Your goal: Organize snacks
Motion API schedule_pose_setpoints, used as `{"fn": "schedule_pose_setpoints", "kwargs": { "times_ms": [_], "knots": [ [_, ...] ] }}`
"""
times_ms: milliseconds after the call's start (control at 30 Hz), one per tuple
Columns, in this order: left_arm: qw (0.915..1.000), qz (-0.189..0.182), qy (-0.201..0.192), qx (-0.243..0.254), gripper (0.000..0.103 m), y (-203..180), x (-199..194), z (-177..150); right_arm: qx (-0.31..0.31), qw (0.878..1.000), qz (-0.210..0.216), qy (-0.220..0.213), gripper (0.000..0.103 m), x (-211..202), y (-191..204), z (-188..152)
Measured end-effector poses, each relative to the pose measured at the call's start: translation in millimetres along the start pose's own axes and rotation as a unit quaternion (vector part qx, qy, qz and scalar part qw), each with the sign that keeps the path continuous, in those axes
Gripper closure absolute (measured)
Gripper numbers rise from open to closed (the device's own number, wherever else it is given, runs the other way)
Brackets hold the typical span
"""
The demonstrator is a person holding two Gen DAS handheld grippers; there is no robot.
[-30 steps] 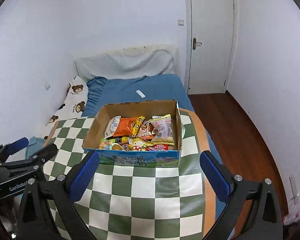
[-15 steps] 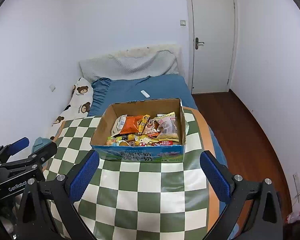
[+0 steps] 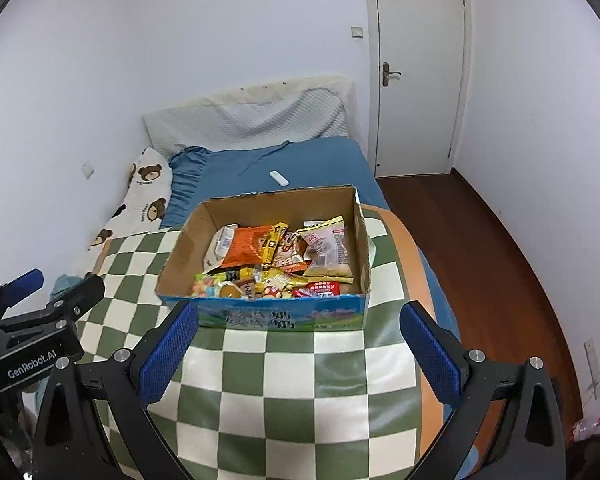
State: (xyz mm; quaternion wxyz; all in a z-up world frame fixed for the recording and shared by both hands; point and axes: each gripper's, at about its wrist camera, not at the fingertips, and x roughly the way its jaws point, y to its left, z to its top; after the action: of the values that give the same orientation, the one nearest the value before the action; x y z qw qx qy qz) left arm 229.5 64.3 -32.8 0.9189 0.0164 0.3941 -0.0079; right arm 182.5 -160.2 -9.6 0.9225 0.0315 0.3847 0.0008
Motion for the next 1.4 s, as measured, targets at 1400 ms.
{"fn": "schedule_pose_setpoints", "kwargs": {
  "times_ms": [1400],
  "knots": [
    [0.9984, 0.014, 0.054, 0.001, 0.001, -7.9, 86.8, 16.3, -0.005, 0.998, -0.041, 0.05, 0.0, 106.1, -2.4, 17.8]
  ]
}}
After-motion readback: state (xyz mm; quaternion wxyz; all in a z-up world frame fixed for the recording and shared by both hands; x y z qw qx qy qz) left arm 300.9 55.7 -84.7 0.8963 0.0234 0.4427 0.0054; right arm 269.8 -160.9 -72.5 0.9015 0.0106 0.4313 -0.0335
